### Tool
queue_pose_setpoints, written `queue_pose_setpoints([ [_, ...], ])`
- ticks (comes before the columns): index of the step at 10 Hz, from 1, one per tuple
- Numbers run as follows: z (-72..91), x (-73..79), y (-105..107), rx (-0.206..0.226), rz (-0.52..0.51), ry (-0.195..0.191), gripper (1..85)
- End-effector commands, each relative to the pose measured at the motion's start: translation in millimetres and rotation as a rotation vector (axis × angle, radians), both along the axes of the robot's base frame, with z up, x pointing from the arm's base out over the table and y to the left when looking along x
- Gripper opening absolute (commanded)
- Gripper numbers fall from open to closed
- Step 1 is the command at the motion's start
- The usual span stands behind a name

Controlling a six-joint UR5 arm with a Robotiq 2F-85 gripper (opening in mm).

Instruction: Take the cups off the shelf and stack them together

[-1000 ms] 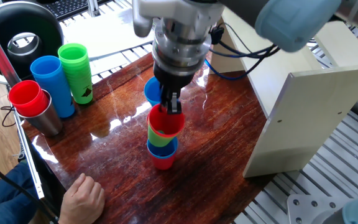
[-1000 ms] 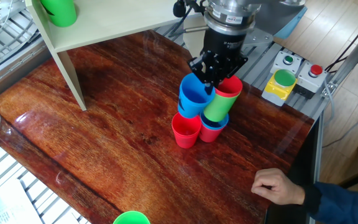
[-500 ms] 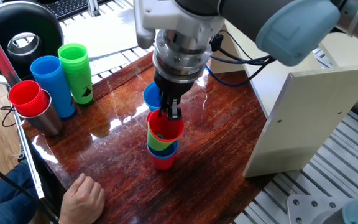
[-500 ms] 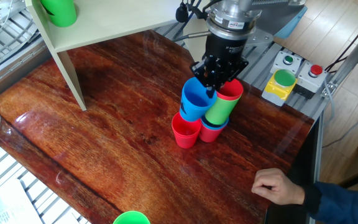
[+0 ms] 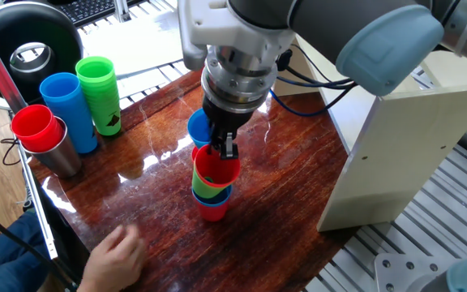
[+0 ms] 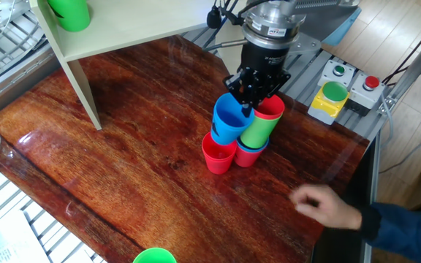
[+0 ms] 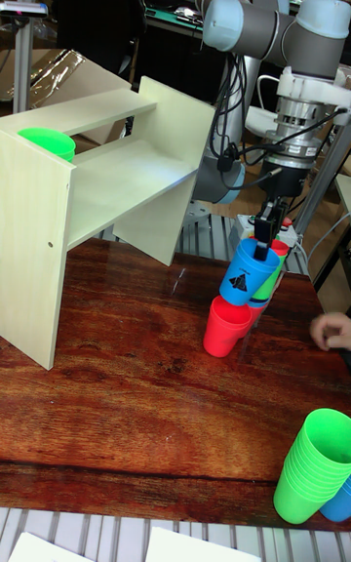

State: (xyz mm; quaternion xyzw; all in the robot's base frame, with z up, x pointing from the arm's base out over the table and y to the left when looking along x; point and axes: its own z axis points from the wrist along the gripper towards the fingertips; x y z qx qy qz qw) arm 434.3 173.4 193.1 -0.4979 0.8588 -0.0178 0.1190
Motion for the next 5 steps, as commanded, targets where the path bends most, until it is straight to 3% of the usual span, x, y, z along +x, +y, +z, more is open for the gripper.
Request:
queue_pose_setpoints([
  [1,1.5,0.4,2.6,0.016,0.002,-0.003,1.3],
  [5,3.8,1.0,5.7,0.021,0.038,-0.002,1.3],
])
